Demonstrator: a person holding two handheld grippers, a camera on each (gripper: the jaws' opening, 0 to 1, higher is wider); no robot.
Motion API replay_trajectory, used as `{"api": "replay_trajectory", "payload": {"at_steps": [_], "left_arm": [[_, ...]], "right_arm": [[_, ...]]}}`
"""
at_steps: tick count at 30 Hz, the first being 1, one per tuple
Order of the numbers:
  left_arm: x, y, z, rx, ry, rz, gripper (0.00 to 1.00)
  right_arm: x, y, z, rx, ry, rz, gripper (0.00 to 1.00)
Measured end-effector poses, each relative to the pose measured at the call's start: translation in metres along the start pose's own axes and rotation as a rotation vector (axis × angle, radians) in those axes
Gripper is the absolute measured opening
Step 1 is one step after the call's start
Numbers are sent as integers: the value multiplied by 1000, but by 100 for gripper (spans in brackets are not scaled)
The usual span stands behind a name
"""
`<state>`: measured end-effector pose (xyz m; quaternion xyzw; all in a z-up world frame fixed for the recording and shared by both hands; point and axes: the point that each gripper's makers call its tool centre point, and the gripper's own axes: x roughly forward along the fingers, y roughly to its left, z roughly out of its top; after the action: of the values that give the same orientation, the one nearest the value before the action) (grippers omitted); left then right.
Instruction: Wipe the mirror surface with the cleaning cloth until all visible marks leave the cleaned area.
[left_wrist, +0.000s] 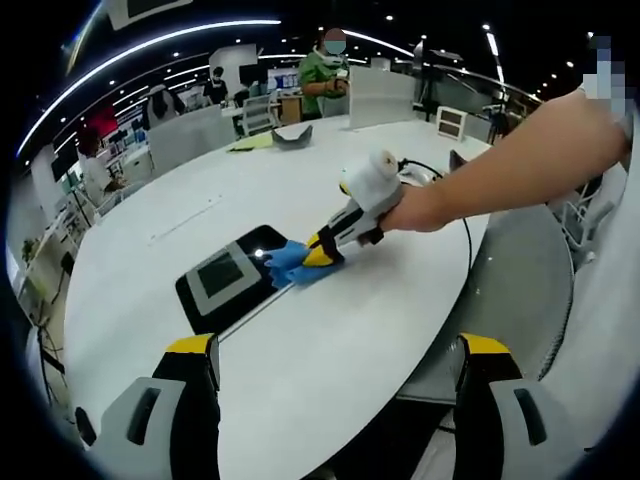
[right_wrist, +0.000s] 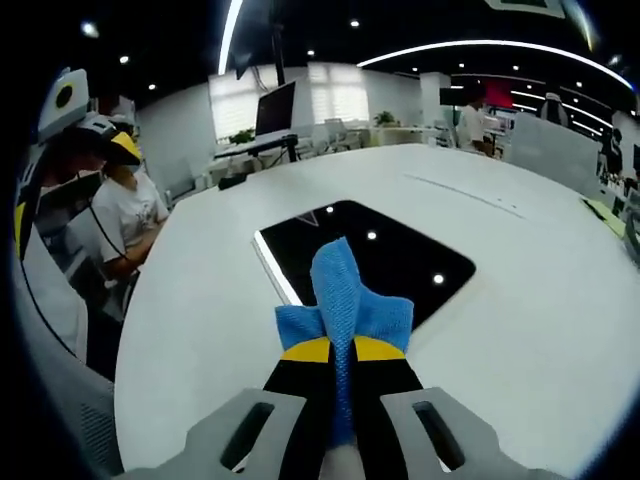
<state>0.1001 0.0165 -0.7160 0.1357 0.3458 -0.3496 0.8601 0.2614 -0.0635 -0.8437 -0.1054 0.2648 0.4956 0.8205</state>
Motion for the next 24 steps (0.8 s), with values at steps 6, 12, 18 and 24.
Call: {"api": "replay_trajectory", "payload": {"at_steps": [6,12,18,24], "left_arm": [[5,-1,0,4,1,-3,99],[7,0,-2,18,6,-5,99],[7,3,-2,2,-10,-3,99],[8,4,-6,0,-6,-10,99]], "right_arm": [[0,0,0,11,14,-27,1],[0,-2,0,87,-4,-111,1],[0,-3,0,132,3,-237,1],[1,-4,-1,156,16,-334,1]]}}
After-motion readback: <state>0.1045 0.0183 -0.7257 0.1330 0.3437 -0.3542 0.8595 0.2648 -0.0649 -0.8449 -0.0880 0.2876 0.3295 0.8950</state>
